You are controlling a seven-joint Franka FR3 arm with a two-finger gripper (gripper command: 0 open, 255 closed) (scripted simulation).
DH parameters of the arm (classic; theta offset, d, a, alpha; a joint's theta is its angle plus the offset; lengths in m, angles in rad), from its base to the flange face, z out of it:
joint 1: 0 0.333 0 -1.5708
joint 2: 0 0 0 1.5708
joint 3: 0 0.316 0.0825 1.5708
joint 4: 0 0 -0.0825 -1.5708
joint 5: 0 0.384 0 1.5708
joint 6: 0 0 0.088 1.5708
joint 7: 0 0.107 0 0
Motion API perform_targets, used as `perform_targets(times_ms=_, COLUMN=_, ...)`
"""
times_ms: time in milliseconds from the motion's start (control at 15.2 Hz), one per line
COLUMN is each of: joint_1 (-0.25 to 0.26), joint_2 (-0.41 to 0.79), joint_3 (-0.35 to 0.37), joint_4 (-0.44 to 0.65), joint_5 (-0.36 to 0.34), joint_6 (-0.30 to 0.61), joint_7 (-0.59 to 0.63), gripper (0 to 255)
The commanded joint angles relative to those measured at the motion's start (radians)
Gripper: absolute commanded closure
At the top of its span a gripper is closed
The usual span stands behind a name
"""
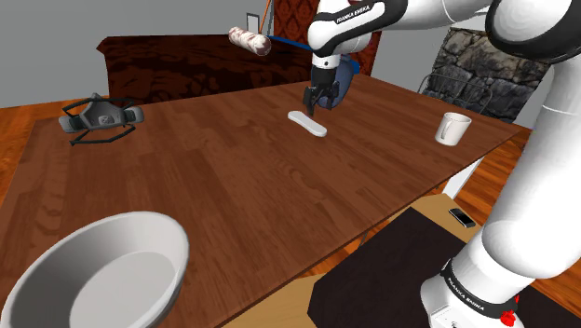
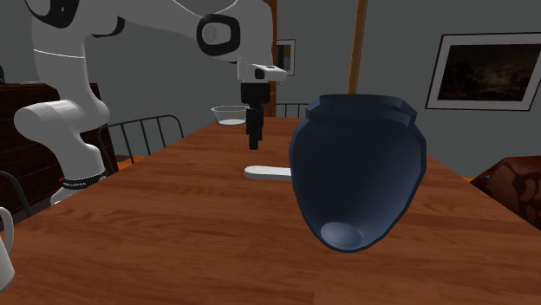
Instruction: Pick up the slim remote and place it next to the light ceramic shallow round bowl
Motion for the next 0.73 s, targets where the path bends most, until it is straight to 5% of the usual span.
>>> perform_targets(times_ms=0, joint_1=-0.006, joint_2=0.081, joint_3=-0.001, joint_4=0.084, joint_5=0.011, joint_6=0.001, joint_7=-0.009, gripper=0)
perform_targets(times_ms=330, joint_1=-0.022, joint_2=0.266, joint_3=0.000, joint_4=0.304, joint_5=0.032, joint_6=-0.028, joint_7=-0.025, gripper=0)
perform_targets(times_ms=660, joint_1=-0.022, joint_2=0.285, joint_3=0.000, joint_4=0.265, joint_5=0.033, joint_6=0.030, joint_7=-0.025, gripper=0)
